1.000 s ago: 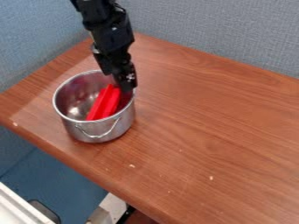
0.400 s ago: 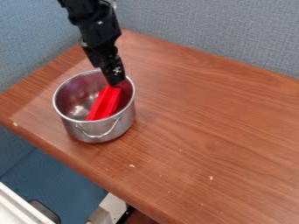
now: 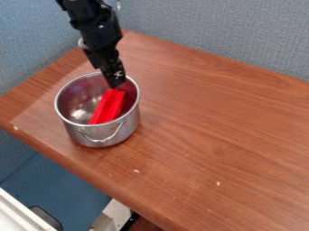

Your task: Move the red object from the metal pot to the table

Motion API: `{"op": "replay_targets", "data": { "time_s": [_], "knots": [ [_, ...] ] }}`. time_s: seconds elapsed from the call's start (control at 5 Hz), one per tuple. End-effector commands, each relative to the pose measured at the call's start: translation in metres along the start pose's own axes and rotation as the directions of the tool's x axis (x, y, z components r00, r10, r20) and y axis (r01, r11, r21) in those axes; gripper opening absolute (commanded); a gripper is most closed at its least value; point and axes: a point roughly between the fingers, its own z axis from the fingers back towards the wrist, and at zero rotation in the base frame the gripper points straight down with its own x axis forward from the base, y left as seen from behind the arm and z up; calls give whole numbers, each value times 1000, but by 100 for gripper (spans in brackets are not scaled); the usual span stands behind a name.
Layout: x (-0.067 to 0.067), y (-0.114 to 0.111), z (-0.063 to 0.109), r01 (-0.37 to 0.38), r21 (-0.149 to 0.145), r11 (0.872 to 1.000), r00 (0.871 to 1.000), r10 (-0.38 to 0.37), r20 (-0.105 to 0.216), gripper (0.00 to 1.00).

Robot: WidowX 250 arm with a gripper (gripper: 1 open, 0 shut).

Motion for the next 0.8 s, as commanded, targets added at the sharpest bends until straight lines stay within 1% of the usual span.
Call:
{"op": "replay_targets", "data": {
  "time_s": [0.0,0.2,0.4,0.6],
  "knots": [
    [-1,12,3,8,43,999,1000,-9,20,100],
    [-8,18,-7,-19,47,999,1000,18,17,100],
    [-10,7,-8,-11,19,1000,1000,10,15,100],
    [-16,4,-16,-15,0,1000,1000,15,11,100]
  ]
}}
